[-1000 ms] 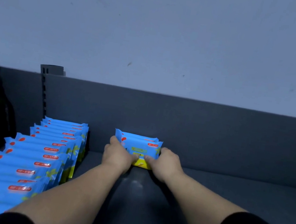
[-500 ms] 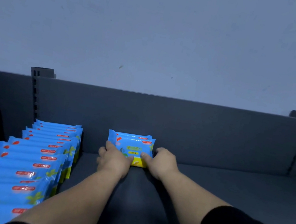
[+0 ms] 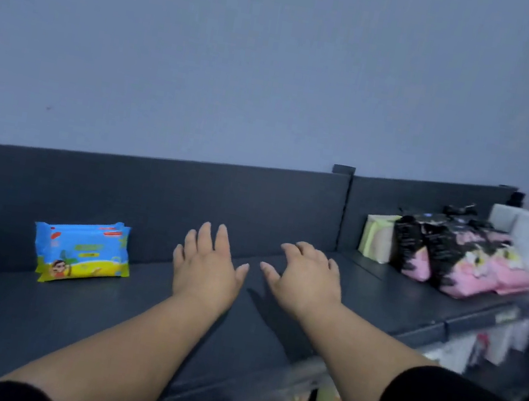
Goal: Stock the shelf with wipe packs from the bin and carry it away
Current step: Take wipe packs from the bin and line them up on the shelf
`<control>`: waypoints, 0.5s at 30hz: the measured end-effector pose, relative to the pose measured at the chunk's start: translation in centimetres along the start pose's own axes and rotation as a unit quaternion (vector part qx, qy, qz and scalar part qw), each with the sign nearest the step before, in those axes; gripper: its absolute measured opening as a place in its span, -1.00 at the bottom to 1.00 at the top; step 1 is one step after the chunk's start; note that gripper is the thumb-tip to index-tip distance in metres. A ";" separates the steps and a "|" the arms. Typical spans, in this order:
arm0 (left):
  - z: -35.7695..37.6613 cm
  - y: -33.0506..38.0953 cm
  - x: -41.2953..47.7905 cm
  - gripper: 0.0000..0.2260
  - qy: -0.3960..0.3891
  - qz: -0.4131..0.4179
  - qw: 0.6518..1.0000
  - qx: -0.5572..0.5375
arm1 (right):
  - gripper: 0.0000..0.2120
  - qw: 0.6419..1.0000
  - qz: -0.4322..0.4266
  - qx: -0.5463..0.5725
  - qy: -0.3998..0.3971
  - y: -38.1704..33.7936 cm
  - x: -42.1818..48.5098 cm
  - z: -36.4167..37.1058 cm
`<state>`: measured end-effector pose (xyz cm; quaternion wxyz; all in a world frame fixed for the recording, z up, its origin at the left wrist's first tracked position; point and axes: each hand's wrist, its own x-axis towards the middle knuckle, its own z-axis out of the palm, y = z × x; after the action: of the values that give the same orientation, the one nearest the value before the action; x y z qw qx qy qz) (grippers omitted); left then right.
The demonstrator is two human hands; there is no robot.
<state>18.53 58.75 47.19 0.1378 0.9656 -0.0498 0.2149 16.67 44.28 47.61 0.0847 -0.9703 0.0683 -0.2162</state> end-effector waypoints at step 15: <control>6.7 36.6 -20.3 -0.36 -0.107 0.239 0.960 -0.096 | -0.41 0.969 0.225 -0.097 0.008 36.7 -22.8 -12.5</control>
<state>-2.77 22.49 41.59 0.1688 0.9251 -0.3137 0.1312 -12.71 10.57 42.35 0.0361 -0.9317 0.3063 -0.1918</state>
